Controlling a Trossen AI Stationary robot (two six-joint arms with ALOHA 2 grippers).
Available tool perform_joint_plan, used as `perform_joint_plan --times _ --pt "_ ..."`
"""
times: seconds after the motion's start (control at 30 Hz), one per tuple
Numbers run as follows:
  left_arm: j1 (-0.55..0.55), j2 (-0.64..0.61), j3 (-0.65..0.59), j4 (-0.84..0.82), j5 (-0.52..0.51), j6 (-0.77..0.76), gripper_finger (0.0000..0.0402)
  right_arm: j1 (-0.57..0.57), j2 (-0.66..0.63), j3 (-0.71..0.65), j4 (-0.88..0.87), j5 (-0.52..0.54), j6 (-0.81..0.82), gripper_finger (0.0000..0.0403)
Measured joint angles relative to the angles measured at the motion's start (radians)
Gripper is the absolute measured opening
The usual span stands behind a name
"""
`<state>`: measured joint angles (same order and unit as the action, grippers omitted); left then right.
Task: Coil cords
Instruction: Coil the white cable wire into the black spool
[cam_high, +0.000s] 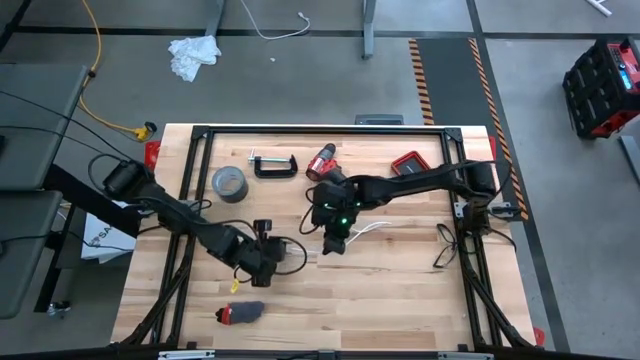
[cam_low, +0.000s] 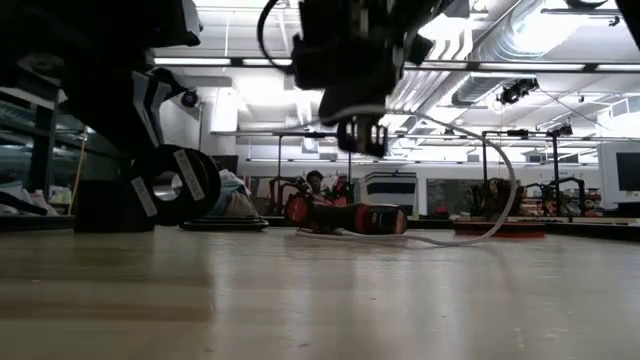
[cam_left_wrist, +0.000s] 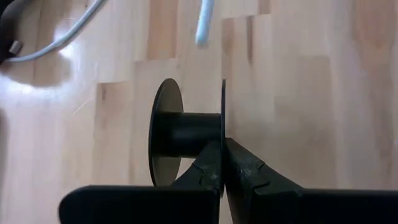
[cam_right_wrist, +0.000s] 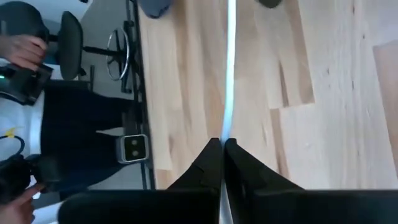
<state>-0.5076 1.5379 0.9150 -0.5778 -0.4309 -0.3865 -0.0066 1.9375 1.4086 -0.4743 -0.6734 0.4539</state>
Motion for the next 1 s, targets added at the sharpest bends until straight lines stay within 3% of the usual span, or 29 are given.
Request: perform_joint_plan --times 0.37,1.0 --pt "-0.016 0.002 0.0 0.032 -0.028 -0.023 0.0 -0.012 0.105 0.0 0.243 -0.042 0.091 0.0" --pt "0.032 0.076 0.0 0.15 0.114 0.023 0.0002 -0.013 0.155 0.0 0.235 -0.031 0.017 0.0"
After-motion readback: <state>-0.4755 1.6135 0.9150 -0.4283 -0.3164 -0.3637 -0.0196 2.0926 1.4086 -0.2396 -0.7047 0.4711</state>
